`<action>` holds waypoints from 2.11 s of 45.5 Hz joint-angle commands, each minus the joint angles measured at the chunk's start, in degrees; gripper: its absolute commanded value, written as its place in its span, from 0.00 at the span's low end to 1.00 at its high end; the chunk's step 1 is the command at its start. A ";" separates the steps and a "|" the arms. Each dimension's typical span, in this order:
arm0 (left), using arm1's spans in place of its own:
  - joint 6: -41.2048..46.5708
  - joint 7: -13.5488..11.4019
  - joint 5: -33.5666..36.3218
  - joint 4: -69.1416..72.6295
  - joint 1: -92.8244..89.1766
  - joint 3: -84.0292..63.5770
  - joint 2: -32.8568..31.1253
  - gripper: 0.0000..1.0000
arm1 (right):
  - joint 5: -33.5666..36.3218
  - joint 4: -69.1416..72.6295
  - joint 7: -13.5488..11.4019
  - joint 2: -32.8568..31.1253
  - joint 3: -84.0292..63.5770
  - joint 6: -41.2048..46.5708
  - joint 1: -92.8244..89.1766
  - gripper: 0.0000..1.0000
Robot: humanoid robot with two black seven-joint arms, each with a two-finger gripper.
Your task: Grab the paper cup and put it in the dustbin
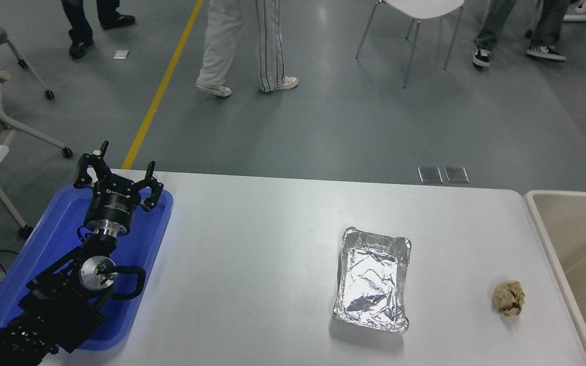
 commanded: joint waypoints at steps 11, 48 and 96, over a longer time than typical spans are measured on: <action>0.00 0.06 0.01 0.00 0.00 0.00 -0.09 1.00 | 0.16 -15.62 0.00 -3.88 28.30 -21.51 -40.76 0.00; 0.00 0.06 0.01 0.00 -0.09 0.00 0.00 1.00 | 14.48 -48.06 -12.74 14.22 52.49 -29.69 -78.75 0.00; 0.00 -0.03 0.01 0.00 -0.09 0.08 0.00 1.00 | 15.98 -52.11 -20.21 20.12 57.50 -40.85 -83.68 0.84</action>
